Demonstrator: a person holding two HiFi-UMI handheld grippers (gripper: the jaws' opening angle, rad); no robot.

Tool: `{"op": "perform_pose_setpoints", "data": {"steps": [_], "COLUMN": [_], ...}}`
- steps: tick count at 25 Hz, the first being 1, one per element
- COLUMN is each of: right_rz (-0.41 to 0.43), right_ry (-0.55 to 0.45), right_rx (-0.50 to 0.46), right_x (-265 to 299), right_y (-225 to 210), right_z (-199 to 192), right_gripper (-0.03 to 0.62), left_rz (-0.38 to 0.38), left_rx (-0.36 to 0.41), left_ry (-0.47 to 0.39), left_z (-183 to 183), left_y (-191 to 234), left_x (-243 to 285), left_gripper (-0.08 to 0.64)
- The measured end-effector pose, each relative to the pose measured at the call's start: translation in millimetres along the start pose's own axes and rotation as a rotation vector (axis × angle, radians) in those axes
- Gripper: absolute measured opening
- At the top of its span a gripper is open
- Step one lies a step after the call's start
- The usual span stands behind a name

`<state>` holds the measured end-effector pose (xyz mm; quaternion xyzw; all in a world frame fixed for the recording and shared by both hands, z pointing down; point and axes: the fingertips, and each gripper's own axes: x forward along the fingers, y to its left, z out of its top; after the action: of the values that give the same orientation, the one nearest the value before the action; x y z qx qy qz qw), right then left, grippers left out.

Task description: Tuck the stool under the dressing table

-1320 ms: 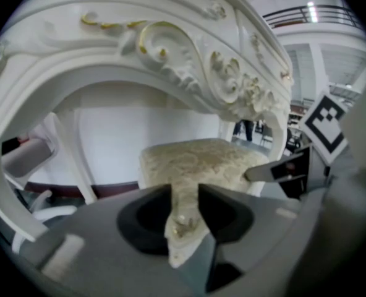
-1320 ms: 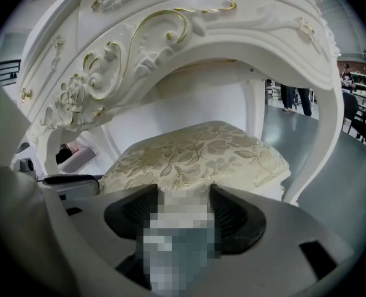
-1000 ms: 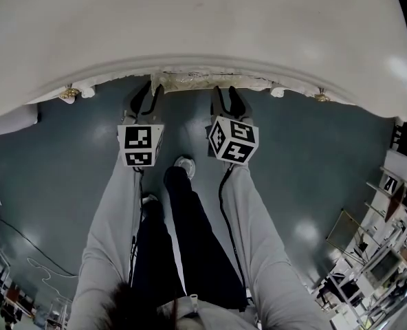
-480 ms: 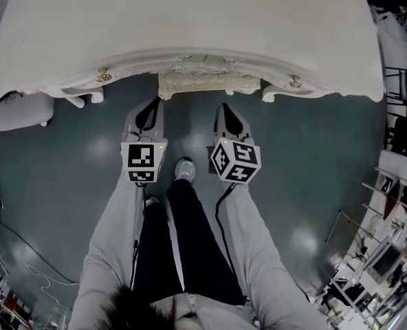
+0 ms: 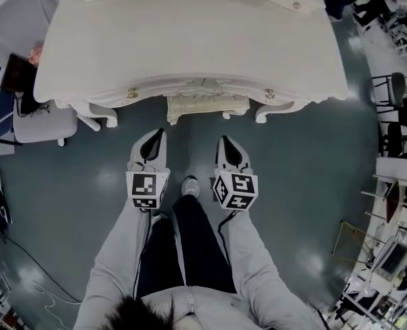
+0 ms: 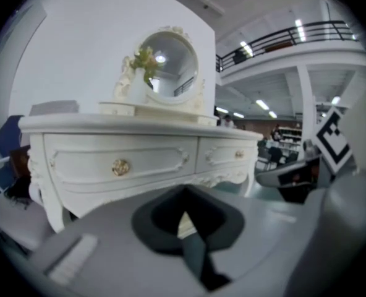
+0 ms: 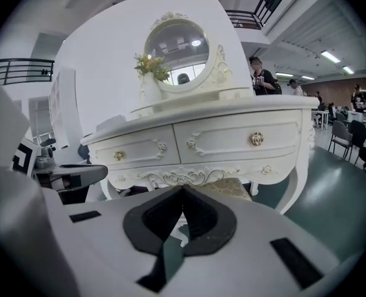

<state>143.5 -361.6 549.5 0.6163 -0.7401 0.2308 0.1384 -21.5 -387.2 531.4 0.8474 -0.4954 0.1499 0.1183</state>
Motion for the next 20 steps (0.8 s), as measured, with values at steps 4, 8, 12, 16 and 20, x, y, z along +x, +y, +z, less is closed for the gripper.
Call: {"op": "perform_pose_setpoints", "data": {"steps": [4,8,12,16,20], "right_rz": [0.013,-0.003,-0.016,-0.001,0.000], "right_ry": [-0.026,-0.081,-0.128,-0.184,-0.218], "right_rx": [-0.011,-0.009,-0.010,-0.039,-0.075], "right_x": [-32.5,-63.3,-94.9,-125.7,-156.9], "right_y": [13.4,22.2,31.3,45.1,57.7], "right_z": [26.0,59.2,90.8,119.6,138.7], "right_gripper": [0.002,0.002,0.002,0.002,0.002], "left_rz": [-0.010,-0.003,-0.006,-0.003,0.006], "left_rx": [0.003,0.008,0.029,0.038,0.036], "left_ry": [-0.015,-0.035,-0.068,-0.109,-0.127], "left_z": [25.3,51.0,83.6,113.7,132.9], "left_y": [-4.3,-2.2,-6.2,-9.6,-11.4], "left_x": [-33.0,-63.4,-91.7,-117.0,-145.0], "left_gripper": [0.008,0.008,0.008,0.008,0.008]}}
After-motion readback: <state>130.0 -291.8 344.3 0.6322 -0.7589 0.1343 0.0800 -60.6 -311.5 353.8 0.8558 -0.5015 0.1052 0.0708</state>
